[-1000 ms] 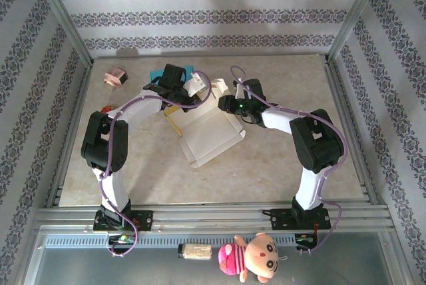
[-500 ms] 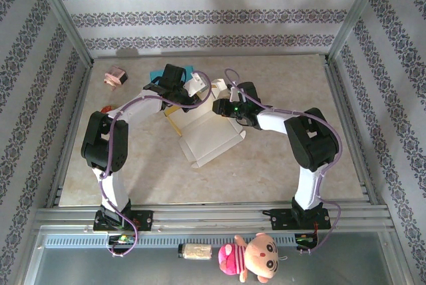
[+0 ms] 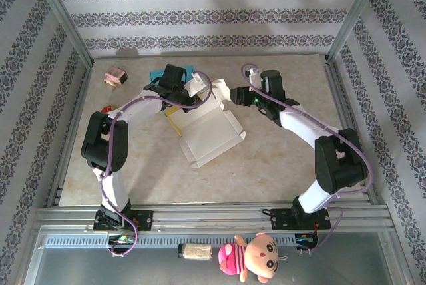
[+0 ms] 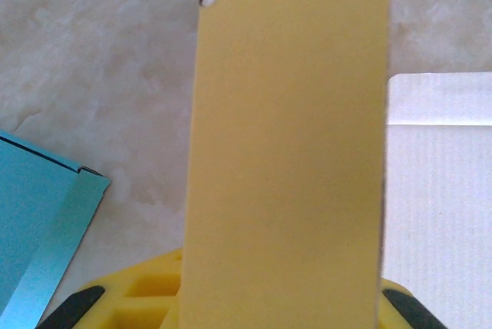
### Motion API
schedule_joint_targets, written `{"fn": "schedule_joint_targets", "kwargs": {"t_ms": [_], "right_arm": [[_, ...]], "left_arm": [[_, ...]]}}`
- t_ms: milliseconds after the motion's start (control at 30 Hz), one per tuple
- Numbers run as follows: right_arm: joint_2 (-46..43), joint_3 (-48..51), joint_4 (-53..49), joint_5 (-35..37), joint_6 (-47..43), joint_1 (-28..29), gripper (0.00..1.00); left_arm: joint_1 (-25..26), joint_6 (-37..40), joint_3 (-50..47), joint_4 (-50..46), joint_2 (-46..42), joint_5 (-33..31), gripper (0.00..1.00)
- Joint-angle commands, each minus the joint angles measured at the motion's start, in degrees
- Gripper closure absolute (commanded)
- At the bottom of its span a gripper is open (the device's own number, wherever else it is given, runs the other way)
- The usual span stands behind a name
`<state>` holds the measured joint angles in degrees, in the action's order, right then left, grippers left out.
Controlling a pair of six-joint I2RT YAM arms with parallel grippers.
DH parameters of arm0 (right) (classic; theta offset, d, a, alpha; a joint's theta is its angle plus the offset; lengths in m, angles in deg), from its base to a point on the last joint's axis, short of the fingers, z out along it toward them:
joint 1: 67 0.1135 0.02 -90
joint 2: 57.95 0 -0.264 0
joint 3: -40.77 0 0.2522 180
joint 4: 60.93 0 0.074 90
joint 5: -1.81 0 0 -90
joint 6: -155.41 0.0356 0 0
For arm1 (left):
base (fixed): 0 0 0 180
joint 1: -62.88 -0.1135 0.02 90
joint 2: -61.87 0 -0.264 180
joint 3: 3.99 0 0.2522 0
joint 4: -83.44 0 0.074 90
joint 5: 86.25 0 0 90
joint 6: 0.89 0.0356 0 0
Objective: Fold the paper box
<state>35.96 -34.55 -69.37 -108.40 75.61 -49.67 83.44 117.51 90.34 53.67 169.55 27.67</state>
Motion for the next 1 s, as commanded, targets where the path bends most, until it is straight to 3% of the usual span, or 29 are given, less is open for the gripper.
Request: {"fn": "schedule_joint_targets", "kwargs": {"t_ms": [0, 100, 233, 367, 600, 767, 967], "right_arm": [[5.8, -6.2, -6.8, -3.6, -12.7, 0.3, 0.42], [10.2, -11.4, -9.1, -9.6, -13.8, 0.8, 0.44], [13.4, -14.2, -9.3, -8.2, -13.2, 1.7, 0.46], [14.2, -14.2, -9.9, -4.3, -9.8, 1.5, 0.64], [13.6, -12.4, -8.7, -3.3, 1.5, 4.7, 0.83], [12.7, -11.2, -7.1, -0.5, 10.3, 6.1, 0.89], [12.6, -8.6, -5.4, -0.6, 11.0, 9.5, 0.9]], "left_arm": [[0.9, -0.7, 0.3, 0.1, 1.3, 2.1, 0.82], [0.9, -0.5, 0.5, -0.2, 1.2, 2.0, 0.82], [1.0, -0.7, 0.4, -0.2, 1.1, 2.0, 0.82], [0.9, -0.9, 0.8, -0.2, 1.4, 1.7, 0.82], [1.0, -2.1, 1.1, 0.7, 2.0, 1.0, 0.83], [1.0, -2.8, 1.7, 0.3, 2.5, -0.8, 0.85], [1.1, -4.7, 1.7, 1.9, 3.1, -1.1, 0.85]]}}
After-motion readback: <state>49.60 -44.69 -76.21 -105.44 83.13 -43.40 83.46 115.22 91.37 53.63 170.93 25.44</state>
